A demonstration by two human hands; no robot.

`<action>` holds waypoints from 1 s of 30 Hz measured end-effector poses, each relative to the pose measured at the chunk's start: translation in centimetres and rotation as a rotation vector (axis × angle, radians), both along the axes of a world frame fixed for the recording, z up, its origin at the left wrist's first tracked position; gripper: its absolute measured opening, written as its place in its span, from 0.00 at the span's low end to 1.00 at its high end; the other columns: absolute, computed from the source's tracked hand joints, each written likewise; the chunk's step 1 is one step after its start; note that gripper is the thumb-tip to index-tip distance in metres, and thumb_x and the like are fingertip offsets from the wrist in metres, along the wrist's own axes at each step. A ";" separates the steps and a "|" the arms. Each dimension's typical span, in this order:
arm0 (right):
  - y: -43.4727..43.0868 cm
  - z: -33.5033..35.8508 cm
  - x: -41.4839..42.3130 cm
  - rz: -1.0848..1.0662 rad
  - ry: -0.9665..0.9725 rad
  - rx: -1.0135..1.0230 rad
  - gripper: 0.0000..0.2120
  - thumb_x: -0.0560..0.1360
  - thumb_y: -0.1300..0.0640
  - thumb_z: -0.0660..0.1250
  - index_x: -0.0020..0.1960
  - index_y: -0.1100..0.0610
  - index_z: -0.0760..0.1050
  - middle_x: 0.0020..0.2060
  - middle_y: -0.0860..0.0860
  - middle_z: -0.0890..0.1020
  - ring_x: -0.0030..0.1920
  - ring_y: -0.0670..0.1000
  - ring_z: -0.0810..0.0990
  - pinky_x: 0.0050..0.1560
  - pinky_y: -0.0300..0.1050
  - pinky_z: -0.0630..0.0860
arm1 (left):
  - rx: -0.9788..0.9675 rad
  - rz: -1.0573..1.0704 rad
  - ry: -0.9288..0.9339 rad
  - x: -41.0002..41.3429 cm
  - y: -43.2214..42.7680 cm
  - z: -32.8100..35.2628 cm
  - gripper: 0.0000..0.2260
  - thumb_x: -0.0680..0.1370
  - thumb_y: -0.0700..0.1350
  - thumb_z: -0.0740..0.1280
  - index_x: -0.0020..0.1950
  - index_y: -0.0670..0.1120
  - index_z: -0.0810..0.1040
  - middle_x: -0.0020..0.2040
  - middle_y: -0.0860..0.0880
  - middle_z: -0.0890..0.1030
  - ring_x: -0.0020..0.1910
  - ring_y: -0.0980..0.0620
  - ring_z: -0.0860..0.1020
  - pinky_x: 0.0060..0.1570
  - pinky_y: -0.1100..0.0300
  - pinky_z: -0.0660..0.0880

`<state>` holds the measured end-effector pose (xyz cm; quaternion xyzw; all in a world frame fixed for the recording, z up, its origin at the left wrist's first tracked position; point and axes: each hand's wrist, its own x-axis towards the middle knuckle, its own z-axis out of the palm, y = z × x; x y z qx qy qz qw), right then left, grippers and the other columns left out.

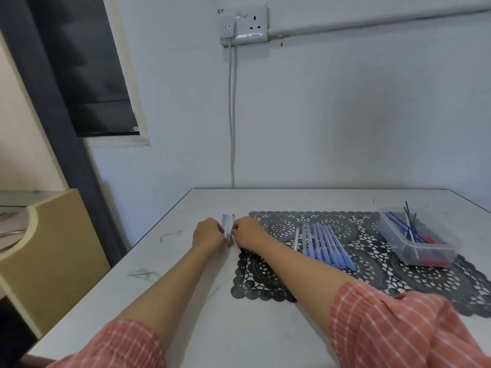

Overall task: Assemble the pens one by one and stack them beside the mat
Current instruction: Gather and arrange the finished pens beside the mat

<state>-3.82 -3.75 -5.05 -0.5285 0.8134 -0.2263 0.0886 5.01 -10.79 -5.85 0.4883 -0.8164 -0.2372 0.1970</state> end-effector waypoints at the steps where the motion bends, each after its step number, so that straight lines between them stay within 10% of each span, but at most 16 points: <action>1: 0.0 0.0 0.2 -0.014 0.005 0.023 0.11 0.75 0.61 0.62 0.53 0.65 0.77 0.50 0.59 0.79 0.52 0.58 0.78 0.45 0.44 0.73 | 0.010 0.018 -0.006 0.0 0.2 0.1 0.05 0.69 0.38 0.69 0.42 0.46 0.78 0.42 0.47 0.78 0.44 0.48 0.77 0.39 0.61 0.72; 7: 0.3 0.3 0.6 -0.063 0.030 0.046 0.02 0.73 0.65 0.63 0.46 0.63 0.72 0.43 0.56 0.76 0.47 0.55 0.77 0.41 0.41 0.71 | 0.067 0.112 0.040 0.0 0.4 0.2 0.14 0.68 0.37 0.66 0.29 0.45 0.61 0.27 0.48 0.64 0.27 0.53 0.65 0.24 0.62 0.58; 12: 1.8 0.9 -1.3 -0.106 -0.065 0.025 0.15 0.73 0.65 0.63 0.59 0.63 0.74 0.56 0.57 0.77 0.55 0.55 0.77 0.57 0.46 0.75 | 0.238 0.277 0.211 1.0 -0.4 0.1 0.13 0.68 0.43 0.75 0.46 0.38 0.79 0.44 0.42 0.82 0.44 0.44 0.81 0.40 0.58 0.77; 19: 7.0 2.7 -6.4 -0.250 -0.087 -0.014 0.13 0.76 0.63 0.62 0.60 0.64 0.74 0.54 0.58 0.79 0.46 0.55 0.78 0.47 0.45 0.77 | 0.214 0.194 0.445 -0.2 2.4 0.6 0.08 0.71 0.40 0.73 0.49 0.39 0.82 0.43 0.42 0.83 0.43 0.44 0.82 0.51 0.51 0.78; 30: 14.8 3.2 -11.3 -0.457 -0.112 -0.026 0.12 0.75 0.63 0.62 0.58 0.65 0.76 0.51 0.60 0.80 0.40 0.54 0.76 0.39 0.43 0.73 | 0.343 -0.153 0.071 -5.5 10.2 1.9 0.10 0.68 0.39 0.76 0.43 0.36 0.79 0.38 0.41 0.82 0.38 0.46 0.82 0.42 0.51 0.81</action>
